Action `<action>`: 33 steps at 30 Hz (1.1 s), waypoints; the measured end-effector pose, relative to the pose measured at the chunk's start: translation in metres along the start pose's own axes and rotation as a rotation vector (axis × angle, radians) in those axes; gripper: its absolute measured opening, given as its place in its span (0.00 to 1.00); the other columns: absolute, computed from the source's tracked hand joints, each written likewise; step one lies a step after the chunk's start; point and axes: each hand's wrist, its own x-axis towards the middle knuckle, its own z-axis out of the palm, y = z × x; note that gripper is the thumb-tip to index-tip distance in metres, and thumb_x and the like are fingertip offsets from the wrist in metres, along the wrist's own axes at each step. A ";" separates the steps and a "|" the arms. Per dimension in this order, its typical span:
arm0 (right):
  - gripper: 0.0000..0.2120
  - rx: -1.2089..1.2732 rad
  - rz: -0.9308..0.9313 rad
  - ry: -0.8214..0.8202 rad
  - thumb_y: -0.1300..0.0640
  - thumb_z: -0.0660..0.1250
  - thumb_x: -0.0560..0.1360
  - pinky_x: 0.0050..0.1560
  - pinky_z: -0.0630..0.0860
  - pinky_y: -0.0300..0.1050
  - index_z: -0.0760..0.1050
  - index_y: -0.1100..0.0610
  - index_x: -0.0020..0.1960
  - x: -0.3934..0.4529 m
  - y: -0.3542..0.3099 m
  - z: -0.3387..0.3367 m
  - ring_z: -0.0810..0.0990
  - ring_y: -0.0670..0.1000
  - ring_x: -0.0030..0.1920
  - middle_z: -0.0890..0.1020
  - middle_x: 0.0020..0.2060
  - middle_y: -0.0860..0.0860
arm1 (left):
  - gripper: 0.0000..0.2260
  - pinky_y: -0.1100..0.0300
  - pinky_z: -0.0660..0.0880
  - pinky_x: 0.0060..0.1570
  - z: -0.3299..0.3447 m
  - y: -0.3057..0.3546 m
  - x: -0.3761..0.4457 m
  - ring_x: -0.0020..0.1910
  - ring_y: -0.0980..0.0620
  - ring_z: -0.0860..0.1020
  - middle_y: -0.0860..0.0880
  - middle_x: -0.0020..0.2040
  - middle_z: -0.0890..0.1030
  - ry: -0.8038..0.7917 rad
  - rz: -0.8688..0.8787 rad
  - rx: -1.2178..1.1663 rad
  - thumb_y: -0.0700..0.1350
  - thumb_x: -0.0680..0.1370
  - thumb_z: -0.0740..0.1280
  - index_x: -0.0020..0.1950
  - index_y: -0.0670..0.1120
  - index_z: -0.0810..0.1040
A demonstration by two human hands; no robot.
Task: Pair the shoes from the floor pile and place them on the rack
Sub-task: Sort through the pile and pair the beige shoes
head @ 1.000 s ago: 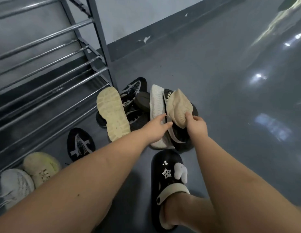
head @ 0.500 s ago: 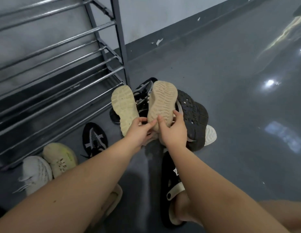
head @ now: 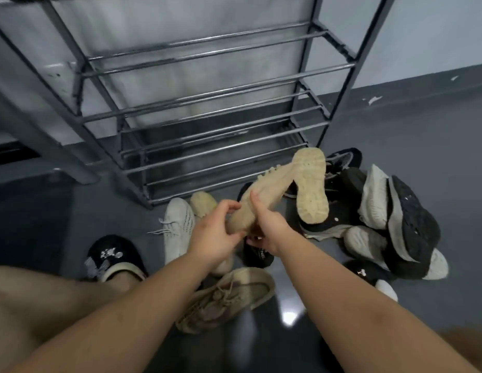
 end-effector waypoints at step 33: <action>0.29 -0.414 0.100 -0.070 0.58 0.68 0.76 0.57 0.71 0.41 0.63 0.63 0.73 0.051 0.046 0.042 0.73 0.56 0.66 0.73 0.67 0.58 | 0.13 0.52 0.77 0.45 -0.004 -0.165 -0.009 0.47 0.46 0.78 0.46 0.49 0.81 0.130 -0.973 -1.180 0.45 0.79 0.64 0.63 0.47 0.75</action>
